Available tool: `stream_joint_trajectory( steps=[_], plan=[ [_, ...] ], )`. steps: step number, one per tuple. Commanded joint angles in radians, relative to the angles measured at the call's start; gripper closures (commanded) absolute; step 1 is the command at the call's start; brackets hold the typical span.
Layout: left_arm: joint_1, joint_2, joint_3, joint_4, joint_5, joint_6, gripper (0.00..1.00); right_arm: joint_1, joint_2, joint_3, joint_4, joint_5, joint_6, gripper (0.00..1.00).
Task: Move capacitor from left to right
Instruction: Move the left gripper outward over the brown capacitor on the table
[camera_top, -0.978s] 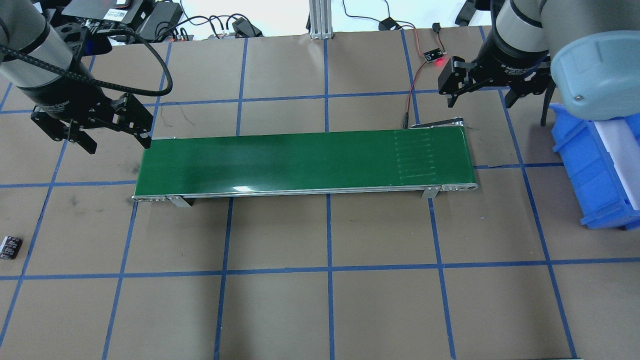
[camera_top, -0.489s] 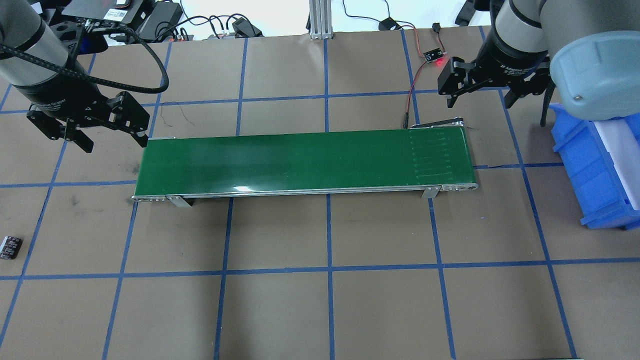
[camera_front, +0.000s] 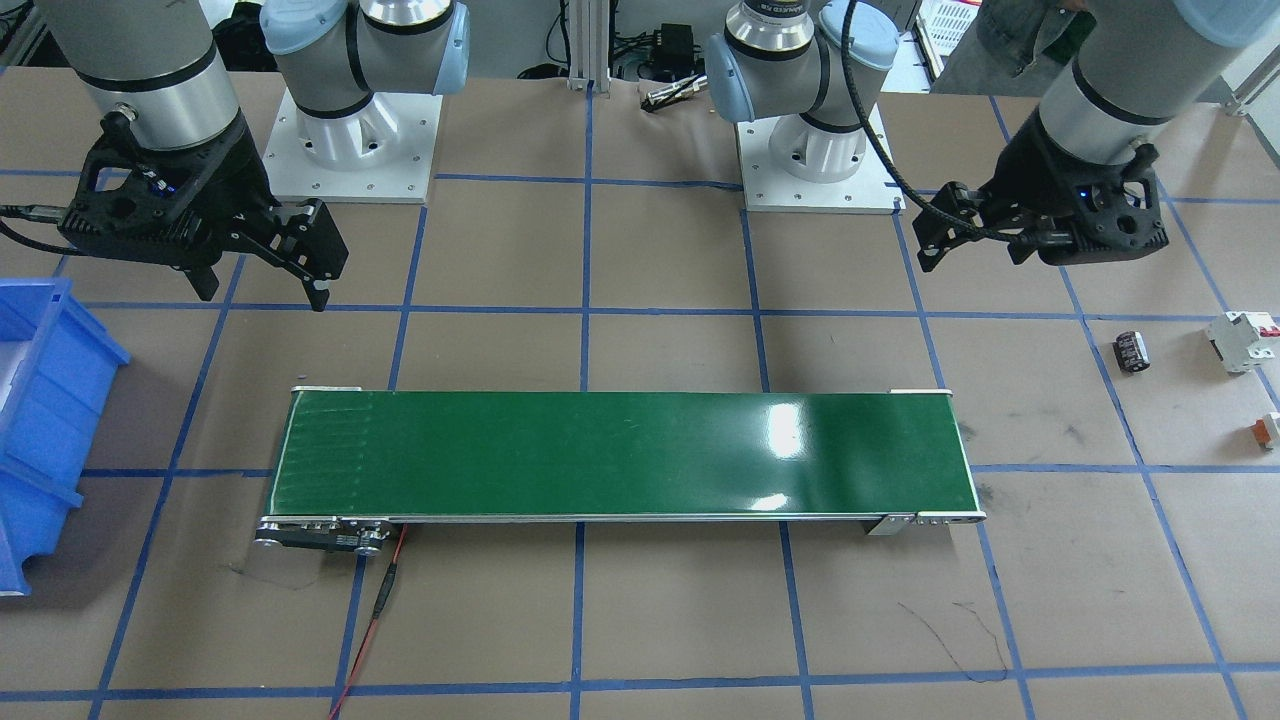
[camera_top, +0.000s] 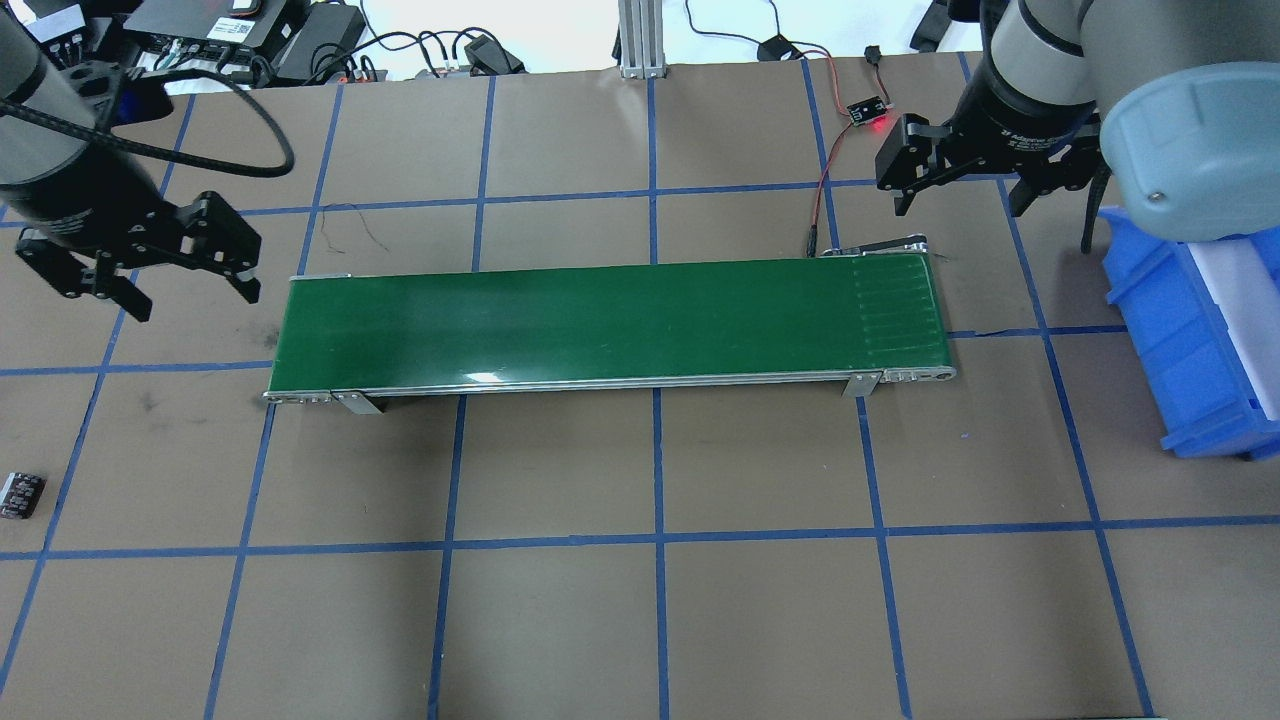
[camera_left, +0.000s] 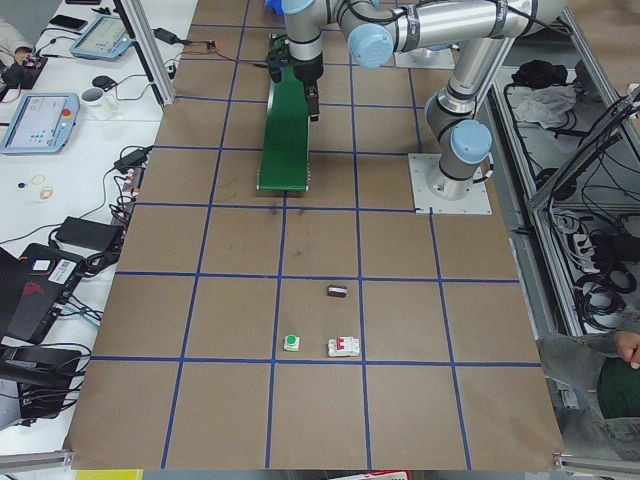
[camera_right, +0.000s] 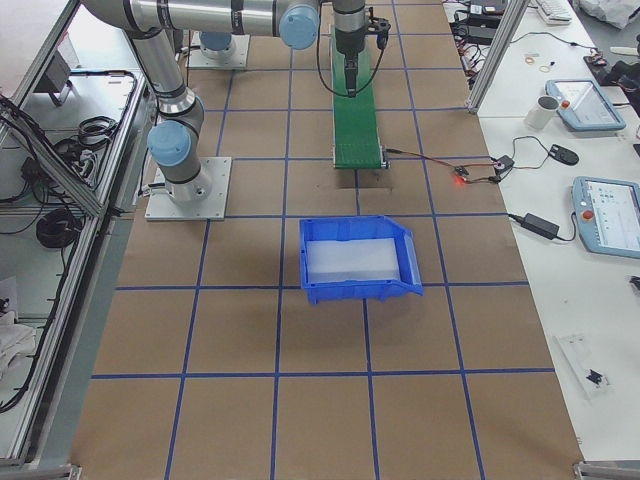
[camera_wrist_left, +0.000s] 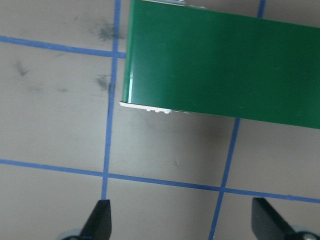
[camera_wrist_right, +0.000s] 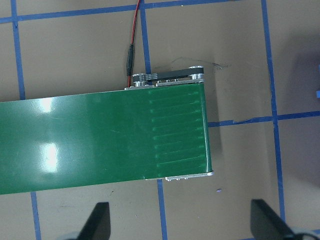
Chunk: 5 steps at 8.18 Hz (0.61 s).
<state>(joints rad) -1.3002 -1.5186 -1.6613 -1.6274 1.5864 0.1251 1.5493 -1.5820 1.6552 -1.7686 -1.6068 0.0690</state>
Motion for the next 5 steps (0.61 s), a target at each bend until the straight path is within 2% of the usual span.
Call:
stream_joint_trajectory(
  steps=[1, 4, 5],
  plan=[
    [0.285, -0.029, -0.041, -0.008, 0.0, 0.007, 0.0, 0.0, 0.0, 0.0, 0.0, -0.001, 0.0, 0.0],
    [0.419, -0.096, -0.049, 0.013, 0.0, 0.01, 0.0, 0.0, -0.001, 0.0, 0.001, -0.001, 0.0, 0.0],
    [0.459, -0.121, -0.049, 0.073, -0.002, 0.028, 0.0, -0.001, 0.0, 0.0, 0.0, 0.001, 0.0, 0.0]
  ],
)
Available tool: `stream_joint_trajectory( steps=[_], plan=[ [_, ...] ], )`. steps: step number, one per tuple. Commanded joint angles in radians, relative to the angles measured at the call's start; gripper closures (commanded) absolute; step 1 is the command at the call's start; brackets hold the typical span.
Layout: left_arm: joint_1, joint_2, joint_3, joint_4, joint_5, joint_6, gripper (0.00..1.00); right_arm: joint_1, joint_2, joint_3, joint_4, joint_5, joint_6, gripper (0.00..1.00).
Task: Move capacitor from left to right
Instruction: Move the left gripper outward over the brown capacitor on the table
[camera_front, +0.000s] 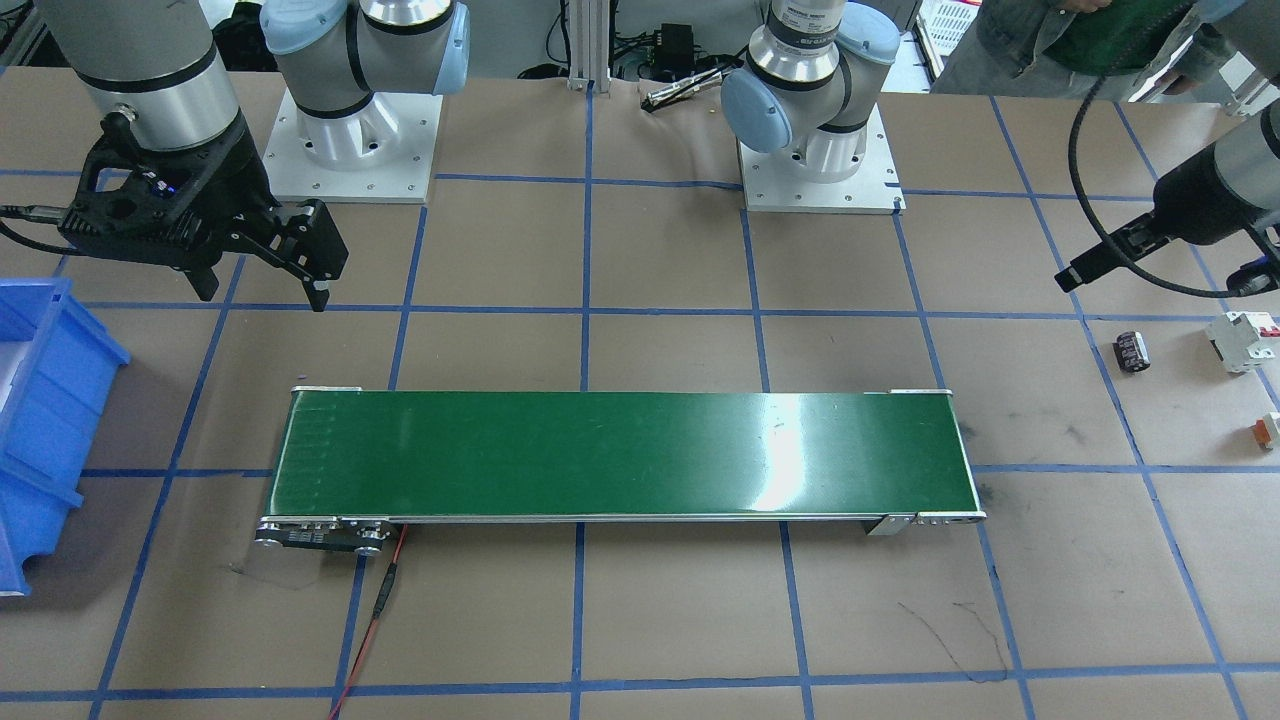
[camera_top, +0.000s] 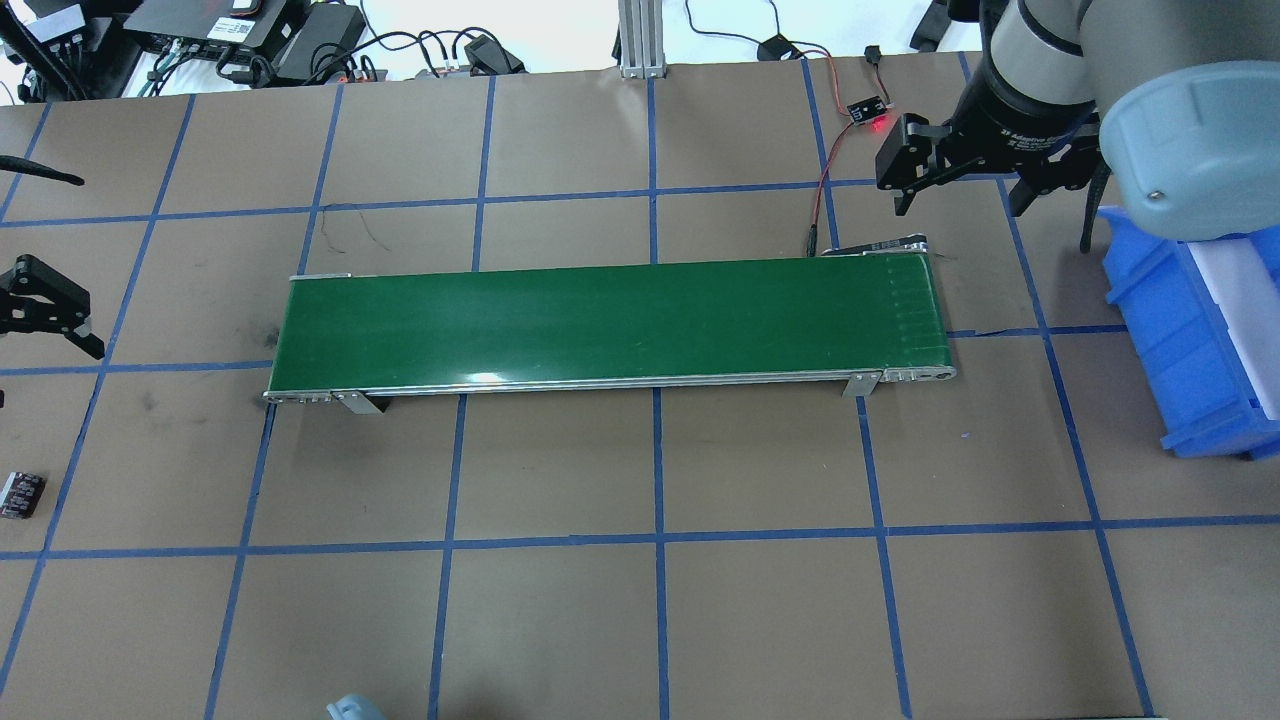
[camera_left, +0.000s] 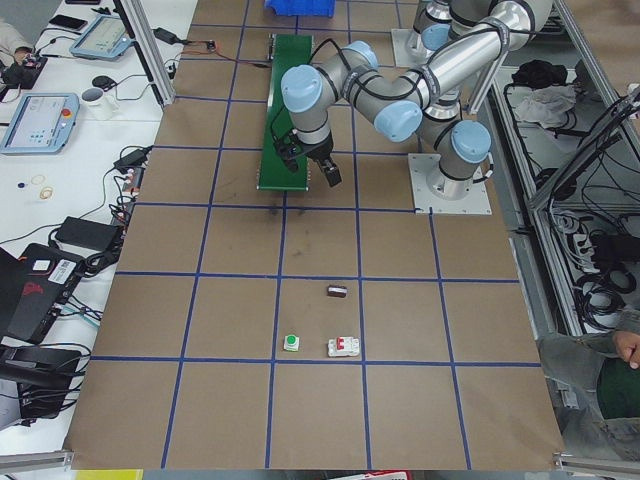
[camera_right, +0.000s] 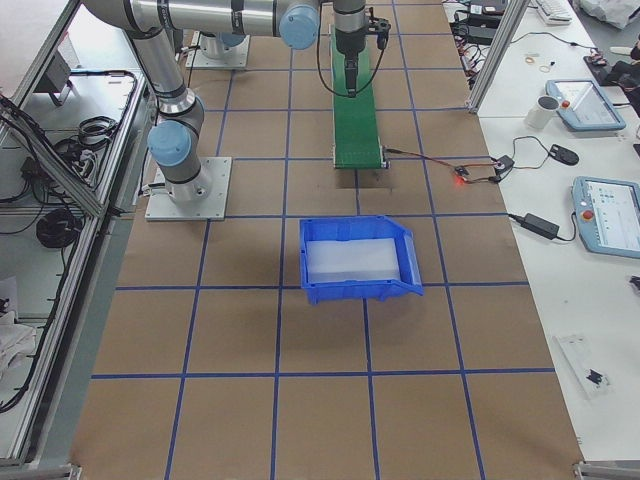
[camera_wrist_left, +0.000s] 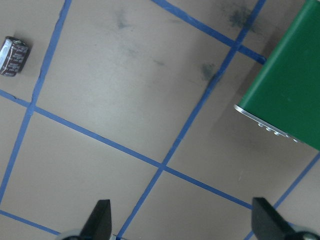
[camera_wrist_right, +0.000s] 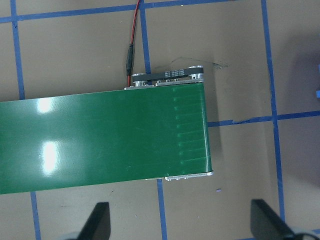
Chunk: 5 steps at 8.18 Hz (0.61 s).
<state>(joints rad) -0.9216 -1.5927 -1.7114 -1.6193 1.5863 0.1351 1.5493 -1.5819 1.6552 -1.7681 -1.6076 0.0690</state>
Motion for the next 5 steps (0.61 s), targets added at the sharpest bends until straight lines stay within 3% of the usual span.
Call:
stream_joint_trajectory(
  steps=[1, 5],
  plan=[
    [0.111, -0.074, 0.0, 0.122, 0.0, 0.084, 0.0, 0.0, -0.001, 0.0, -0.001, 0.0, 0.0, 0.0],
    [0.148, -0.157, -0.029, 0.376, 0.004, 0.473, 0.0, 0.0, -0.001, 0.002, 0.001, 0.001, 0.002, 0.0]
  ],
)
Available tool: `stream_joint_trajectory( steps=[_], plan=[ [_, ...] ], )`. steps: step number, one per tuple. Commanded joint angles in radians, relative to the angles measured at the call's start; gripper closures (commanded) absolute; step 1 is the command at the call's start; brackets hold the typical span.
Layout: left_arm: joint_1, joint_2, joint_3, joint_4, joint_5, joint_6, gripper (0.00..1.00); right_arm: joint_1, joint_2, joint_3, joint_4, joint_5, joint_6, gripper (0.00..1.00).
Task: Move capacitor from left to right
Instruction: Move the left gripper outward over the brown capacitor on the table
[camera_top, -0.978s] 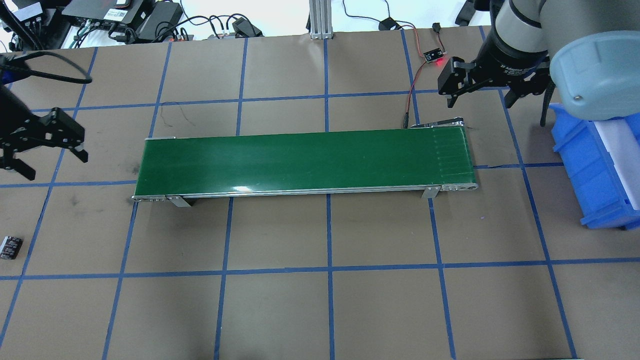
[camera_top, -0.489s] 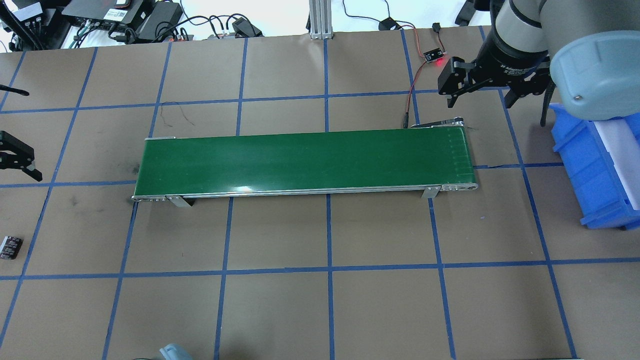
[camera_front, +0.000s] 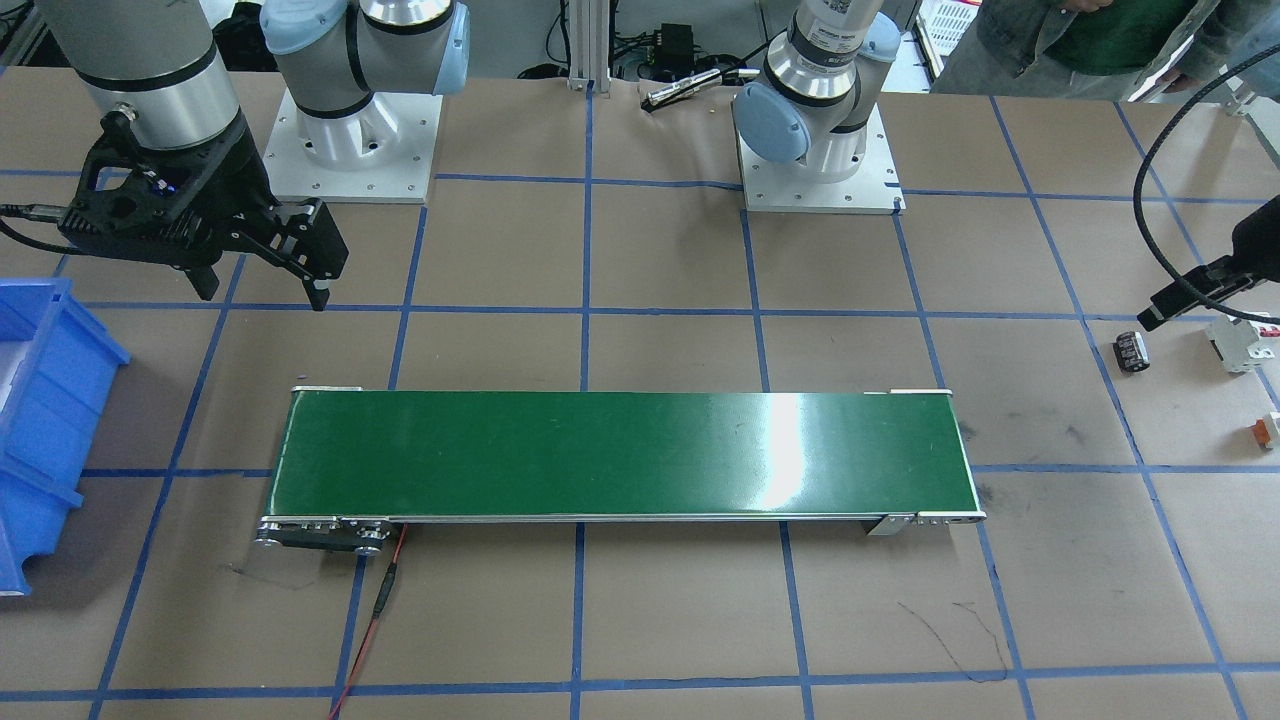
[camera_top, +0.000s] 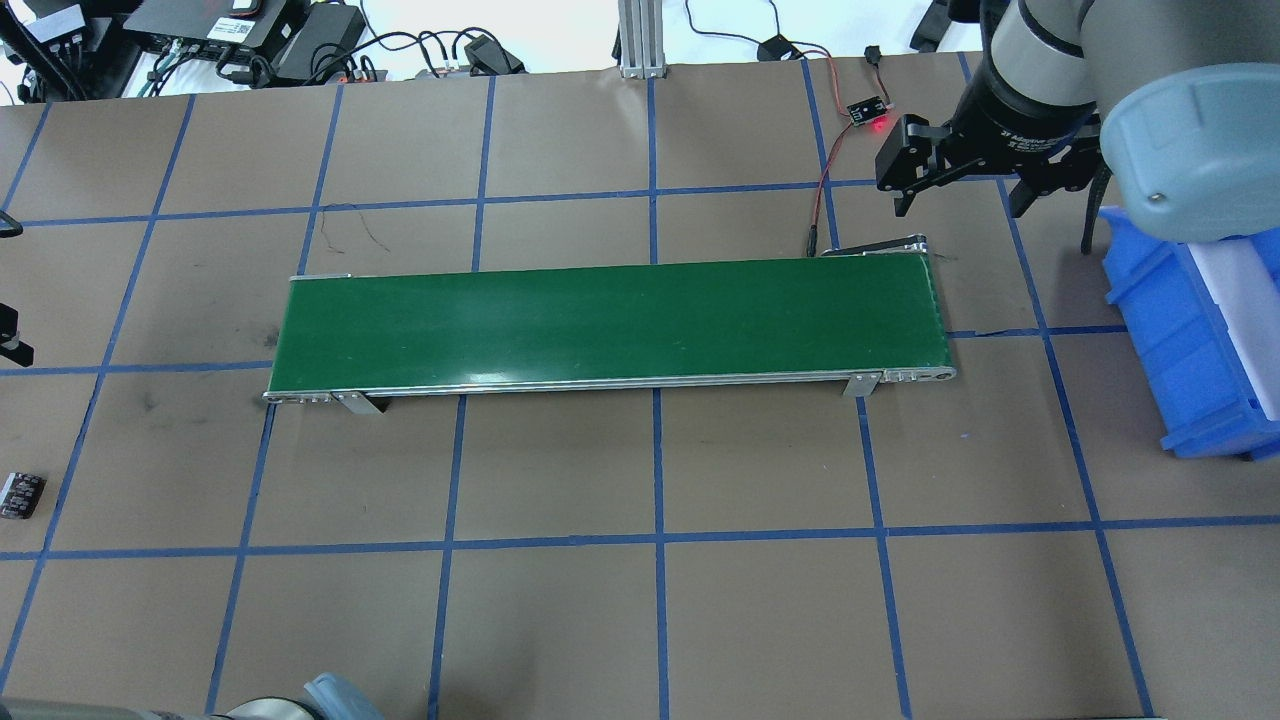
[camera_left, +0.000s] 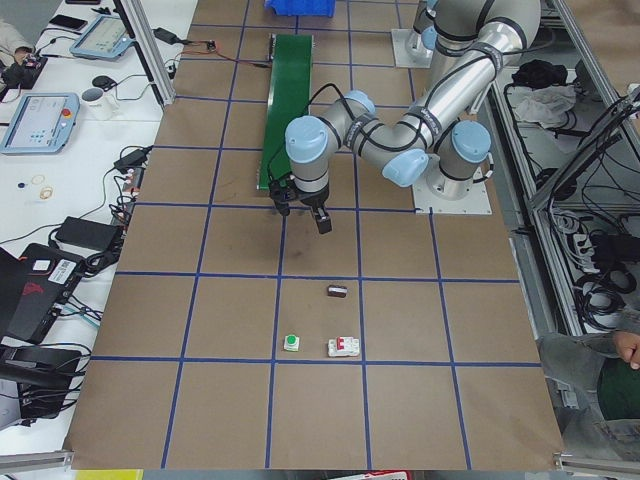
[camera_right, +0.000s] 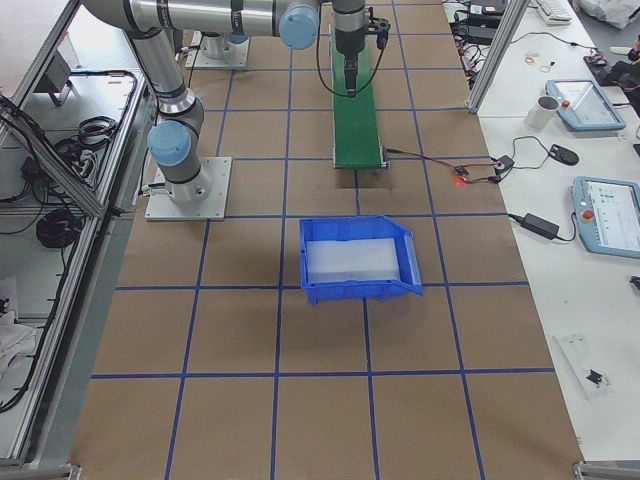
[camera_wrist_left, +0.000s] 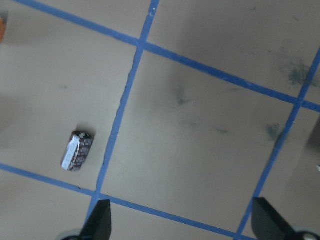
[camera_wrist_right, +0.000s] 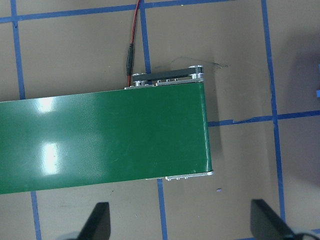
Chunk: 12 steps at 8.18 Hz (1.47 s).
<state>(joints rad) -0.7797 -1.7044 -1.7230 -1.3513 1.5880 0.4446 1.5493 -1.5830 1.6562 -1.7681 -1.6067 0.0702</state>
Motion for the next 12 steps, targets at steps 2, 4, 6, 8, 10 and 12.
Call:
stream_joint_trajectory(
  steps=[2, 4, 6, 8, 10, 12],
  plan=[
    [0.007, -0.057, -0.075, 0.182, 0.131, 0.358, 0.0, 0.0, 0.0, 0.0, 0.001, -0.001, 0.0, 0.0],
    [0.01, -0.054, -0.105, 0.184, 0.158, 0.488, 0.0, 0.0, 0.0, 0.0, 0.001, -0.001, 0.0, 0.0],
    [0.051, -0.058, -0.11, 0.193, 0.147, 0.491, 0.0, 0.0, 0.0, 0.002, 0.001, -0.001, 0.0, 0.0],
    [0.1, -0.095, -0.122, 0.242, 0.145, 0.529, 0.0, 0.0, 0.0, 0.002, 0.001, -0.001, 0.0, 0.0],
    [0.144, -0.145, -0.136, 0.297, 0.141, 0.569, 0.0, 0.0, 0.0, 0.002, 0.001, 0.001, 0.0, 0.0],
    [0.16, -0.156, -0.164, 0.336, 0.141, 0.597, 0.09, 0.0, 0.0, 0.004, 0.001, -0.001, 0.0, 0.0]
  ],
)
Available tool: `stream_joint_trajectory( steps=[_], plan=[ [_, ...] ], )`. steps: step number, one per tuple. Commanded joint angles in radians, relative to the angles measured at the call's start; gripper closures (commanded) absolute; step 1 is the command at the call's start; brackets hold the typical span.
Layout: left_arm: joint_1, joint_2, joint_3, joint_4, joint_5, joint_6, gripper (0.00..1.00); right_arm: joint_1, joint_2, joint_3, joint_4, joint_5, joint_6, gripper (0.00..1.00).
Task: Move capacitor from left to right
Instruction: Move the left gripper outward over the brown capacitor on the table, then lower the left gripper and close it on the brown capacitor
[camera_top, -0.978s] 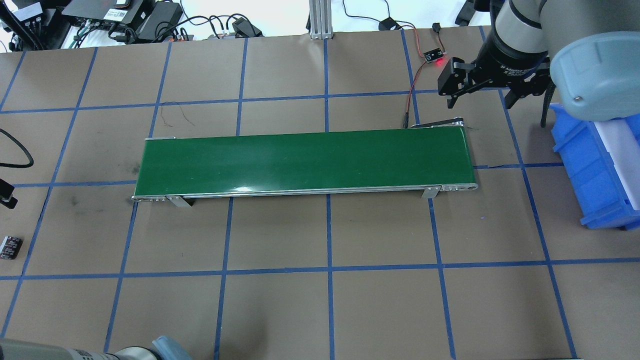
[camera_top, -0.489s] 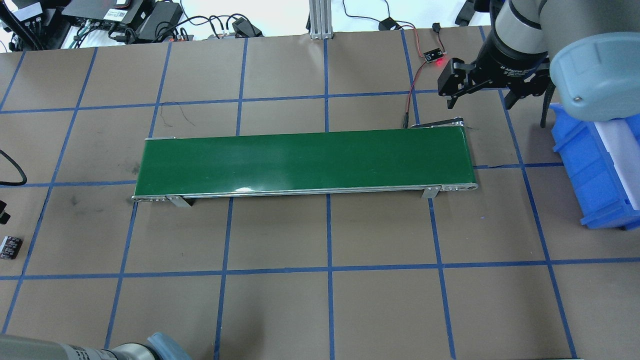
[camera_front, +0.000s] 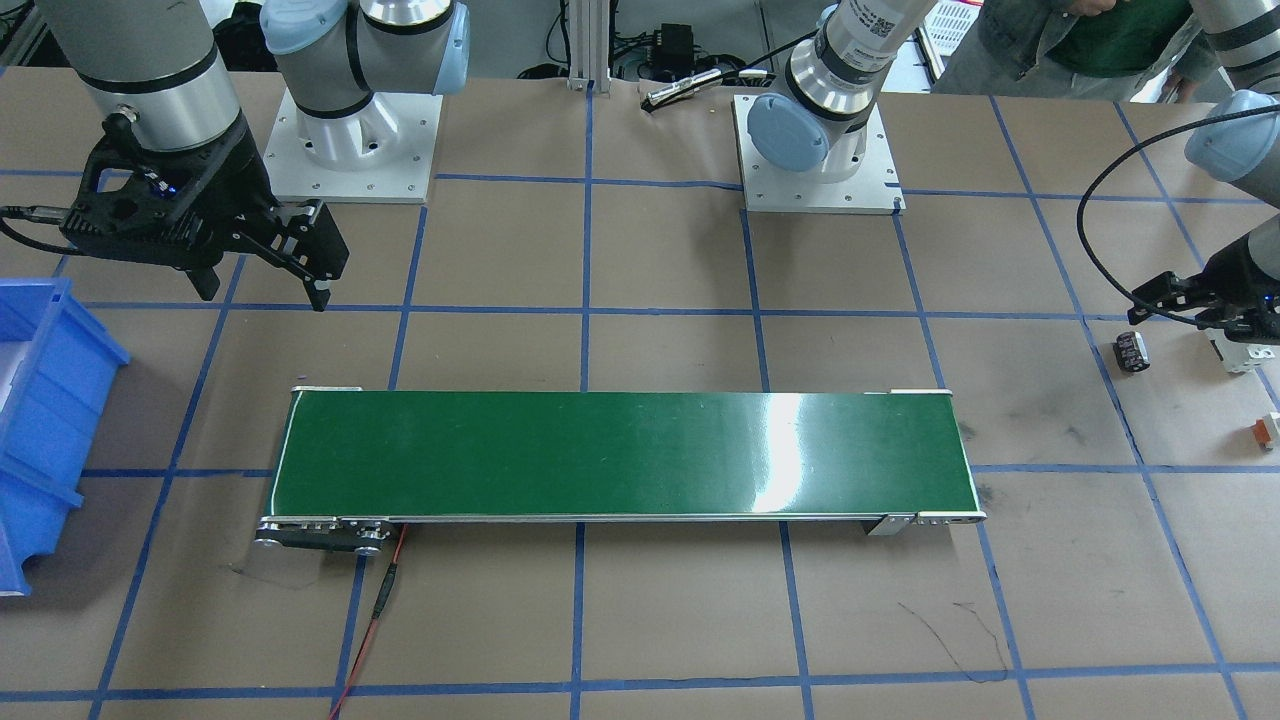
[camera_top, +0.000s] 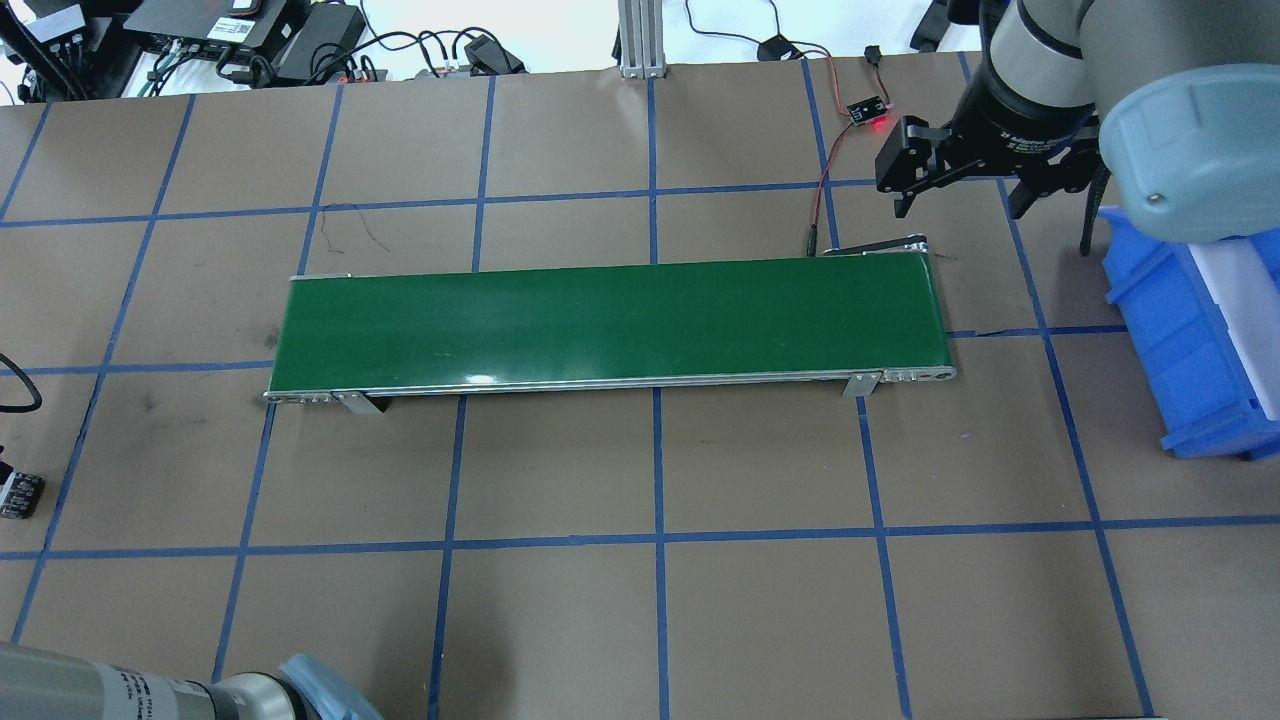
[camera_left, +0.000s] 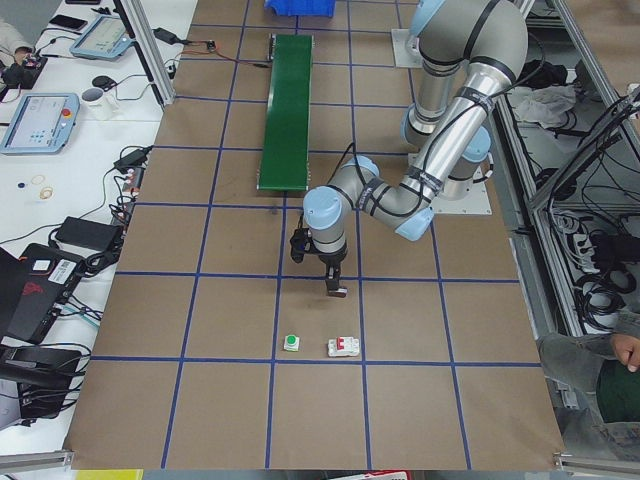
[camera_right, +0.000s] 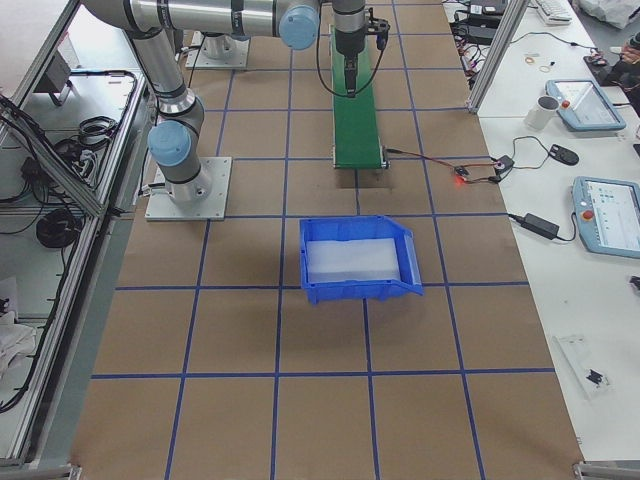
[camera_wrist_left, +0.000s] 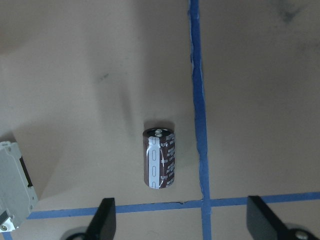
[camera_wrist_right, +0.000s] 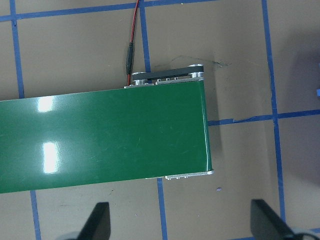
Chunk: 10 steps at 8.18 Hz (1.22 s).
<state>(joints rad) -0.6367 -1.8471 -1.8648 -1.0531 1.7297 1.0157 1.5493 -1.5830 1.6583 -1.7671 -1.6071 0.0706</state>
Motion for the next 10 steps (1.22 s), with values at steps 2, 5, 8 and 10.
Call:
stream_joint_trajectory(
  steps=[2, 5, 8, 10],
  plan=[
    [0.017, -0.056, -0.045, 0.109, -0.036, 0.03, 0.09, 0.0, 0.0, 0.001, 0.0, -0.001, 0.0, 0.0],
    [0.023, -0.086, -0.051, 0.149, -0.038, 0.038, 0.09, 0.0, 0.0, 0.001, 0.0, -0.001, 0.0, 0.0],
    [0.023, -0.099, -0.053, 0.16, -0.036, 0.038, 0.14, 0.0, 0.0, 0.003, 0.0, 0.001, 0.001, 0.0],
    [0.038, -0.121, -0.057, 0.18, -0.033, 0.044, 0.15, 0.0, 0.0, 0.003, 0.0, -0.001, 0.002, 0.0]
  ],
)
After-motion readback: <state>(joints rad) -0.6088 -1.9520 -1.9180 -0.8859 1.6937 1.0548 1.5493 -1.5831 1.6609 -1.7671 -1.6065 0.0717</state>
